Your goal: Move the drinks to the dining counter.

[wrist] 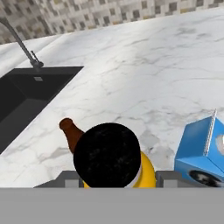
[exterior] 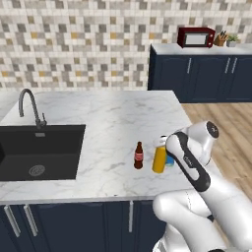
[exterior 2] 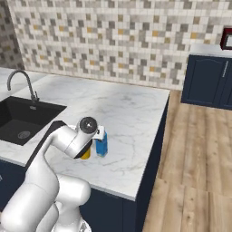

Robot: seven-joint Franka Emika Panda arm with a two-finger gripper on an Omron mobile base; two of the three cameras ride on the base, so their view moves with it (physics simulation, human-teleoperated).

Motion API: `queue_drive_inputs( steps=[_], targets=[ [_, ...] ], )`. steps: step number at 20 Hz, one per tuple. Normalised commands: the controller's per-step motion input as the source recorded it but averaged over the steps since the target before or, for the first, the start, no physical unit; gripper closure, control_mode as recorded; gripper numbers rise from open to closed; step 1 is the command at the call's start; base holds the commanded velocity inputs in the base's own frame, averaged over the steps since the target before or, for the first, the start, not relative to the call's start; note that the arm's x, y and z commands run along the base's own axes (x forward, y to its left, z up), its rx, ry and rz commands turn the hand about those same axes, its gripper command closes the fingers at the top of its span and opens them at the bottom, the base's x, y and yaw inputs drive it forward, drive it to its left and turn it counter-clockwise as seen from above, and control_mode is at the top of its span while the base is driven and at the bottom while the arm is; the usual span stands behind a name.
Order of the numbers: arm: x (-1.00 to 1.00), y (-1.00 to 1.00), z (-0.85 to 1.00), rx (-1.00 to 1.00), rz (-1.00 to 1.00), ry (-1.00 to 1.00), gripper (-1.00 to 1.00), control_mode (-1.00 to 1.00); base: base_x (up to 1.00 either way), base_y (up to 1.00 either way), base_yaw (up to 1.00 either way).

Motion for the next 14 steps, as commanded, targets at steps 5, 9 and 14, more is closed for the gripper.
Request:
queue_drive_inputs(
  steps=[5, 9, 14],
  targets=[
    [0.08, 0.21, -0.46, 0.00, 0.00, -0.02, 1.00, -1.00, 0.00, 0.00, 0.00],
    [0.18, 0.01, -0.51, 0.00, 0.00, -0.12, 1.00, -1.00, 0.00, 0.00, 0.00],
    [0.15, 0.00, -0.57, 0.00, 0.00, -0.15, 1.00, -1.00, 0.00, 0.00, 0.00]
  ],
)
